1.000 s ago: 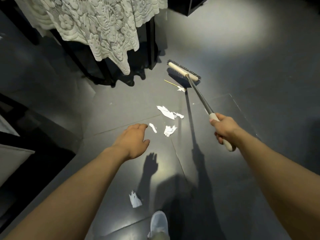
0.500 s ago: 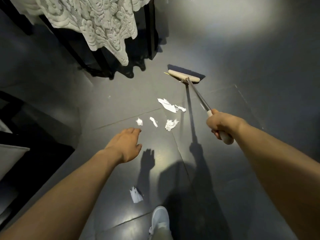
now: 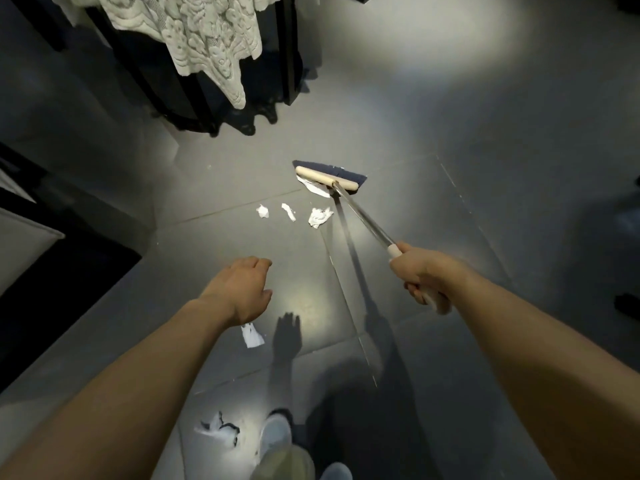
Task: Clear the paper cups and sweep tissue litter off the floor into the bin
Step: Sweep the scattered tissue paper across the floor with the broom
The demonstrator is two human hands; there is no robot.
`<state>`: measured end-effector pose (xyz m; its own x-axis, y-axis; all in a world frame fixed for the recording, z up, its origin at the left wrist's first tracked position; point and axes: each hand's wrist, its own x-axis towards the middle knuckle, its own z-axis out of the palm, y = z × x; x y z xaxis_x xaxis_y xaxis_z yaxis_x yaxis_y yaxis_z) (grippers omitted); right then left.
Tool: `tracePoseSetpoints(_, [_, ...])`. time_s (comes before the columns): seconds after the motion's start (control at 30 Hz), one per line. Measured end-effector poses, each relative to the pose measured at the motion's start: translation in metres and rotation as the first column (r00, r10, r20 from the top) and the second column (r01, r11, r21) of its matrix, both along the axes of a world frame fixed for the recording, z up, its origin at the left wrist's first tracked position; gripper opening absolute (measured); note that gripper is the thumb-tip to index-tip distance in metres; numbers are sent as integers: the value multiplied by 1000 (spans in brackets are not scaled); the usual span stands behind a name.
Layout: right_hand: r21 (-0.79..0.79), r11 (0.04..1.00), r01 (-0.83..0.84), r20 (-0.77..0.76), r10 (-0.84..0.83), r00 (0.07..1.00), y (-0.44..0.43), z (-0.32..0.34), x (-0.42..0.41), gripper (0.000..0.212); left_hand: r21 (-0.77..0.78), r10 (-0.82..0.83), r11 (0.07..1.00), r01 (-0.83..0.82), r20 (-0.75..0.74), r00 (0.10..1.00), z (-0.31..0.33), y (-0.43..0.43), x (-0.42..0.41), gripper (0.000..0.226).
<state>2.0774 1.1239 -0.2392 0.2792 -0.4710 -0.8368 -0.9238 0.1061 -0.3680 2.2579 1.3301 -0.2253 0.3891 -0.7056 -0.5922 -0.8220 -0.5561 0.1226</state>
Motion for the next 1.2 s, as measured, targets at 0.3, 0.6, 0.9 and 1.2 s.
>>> tracePoseSetpoints(0.3, [9, 998, 68, 12, -68, 998, 9, 20, -11, 42, -26, -52, 998, 52, -4, 999, 6, 3, -17, 57])
tracePoseSetpoints(0.6, [-28, 999, 40, -17, -41, 999, 22, 24, 13, 34, -18, -168, 986, 168, 8, 986, 9, -10, 20, 57])
tracePoseSetpoints(0.9, [18, 987, 157, -12, -156, 988, 27, 17, 37, 38, -6, -247, 969, 247, -10, 969, 5, -29, 47, 53])
tracePoseSetpoints(1.2, [-1, 982, 187, 18, -187, 982, 56, 31, 29, 44, -46, -261, 965, 259, -37, 965, 15, -8, 28, 50])
